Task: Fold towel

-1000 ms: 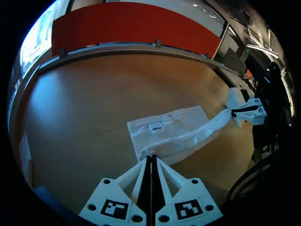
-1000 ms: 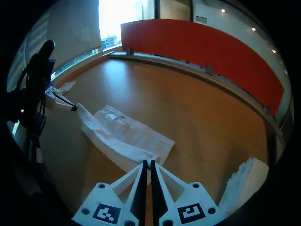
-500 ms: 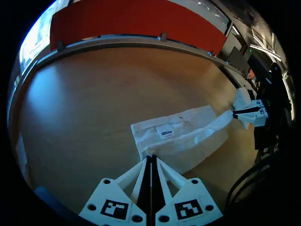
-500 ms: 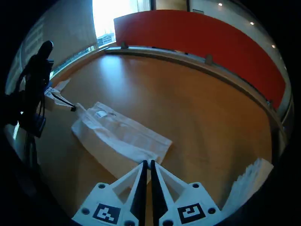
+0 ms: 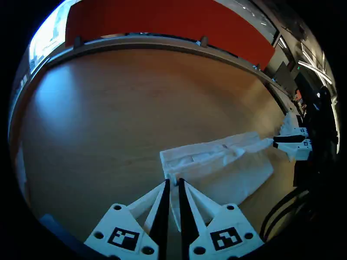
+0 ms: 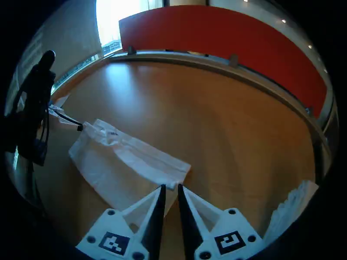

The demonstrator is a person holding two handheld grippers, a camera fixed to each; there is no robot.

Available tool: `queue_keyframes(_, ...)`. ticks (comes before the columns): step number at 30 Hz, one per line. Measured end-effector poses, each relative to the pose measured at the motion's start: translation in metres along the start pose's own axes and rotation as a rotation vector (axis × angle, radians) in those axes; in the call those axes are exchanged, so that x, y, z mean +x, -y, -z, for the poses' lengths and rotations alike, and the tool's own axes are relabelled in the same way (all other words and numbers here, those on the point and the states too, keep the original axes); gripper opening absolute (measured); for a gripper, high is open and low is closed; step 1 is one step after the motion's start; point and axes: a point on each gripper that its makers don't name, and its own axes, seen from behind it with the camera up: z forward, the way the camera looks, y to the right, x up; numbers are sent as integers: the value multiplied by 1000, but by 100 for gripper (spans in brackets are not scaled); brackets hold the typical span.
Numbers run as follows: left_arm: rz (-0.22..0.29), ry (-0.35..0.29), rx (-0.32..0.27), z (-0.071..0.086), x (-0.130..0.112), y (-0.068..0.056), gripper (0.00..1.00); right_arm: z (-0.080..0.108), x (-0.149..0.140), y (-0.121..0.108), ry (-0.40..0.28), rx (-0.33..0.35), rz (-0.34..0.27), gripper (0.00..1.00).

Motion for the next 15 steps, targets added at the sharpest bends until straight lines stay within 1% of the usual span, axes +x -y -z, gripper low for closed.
queue_keyframes(3, 9, -8, 15, 2, 3, 4, 41, 0, 2, 1, -9, 3, -2, 49)
queue_keyframes(4, 9, -11, 23, 4, 3, 5, 46, 1, 2, 1, -12, 2, -1, 56)
queue_keyframes(6, 9, -18, 35, 7, 4, 9, 56, 2, 3, 1, -18, 0, 2, 65)
queue_keyframes(8, 7, -21, 36, 10, 3, 9, 68, 4, 2, 1, -20, -1, 7, 70)
queue_keyframes(10, 8, -23, 34, 12, 1, 9, 79, 5, 0, 1, -19, -1, 11, 79)
queue_keyframes(11, 9, -24, 32, 13, 0, 9, 85, 5, -1, 2, -18, 0, 12, 81)
queue_keyframes(13, 10, -26, 32, 15, -2, 8, 89, 7, -2, 2, -18, 1, 14, 82)
queue_keyframes(15, 11, -30, 35, 16, -3, 8, 90, 8, -2, 2, -21, 1, 16, 82)
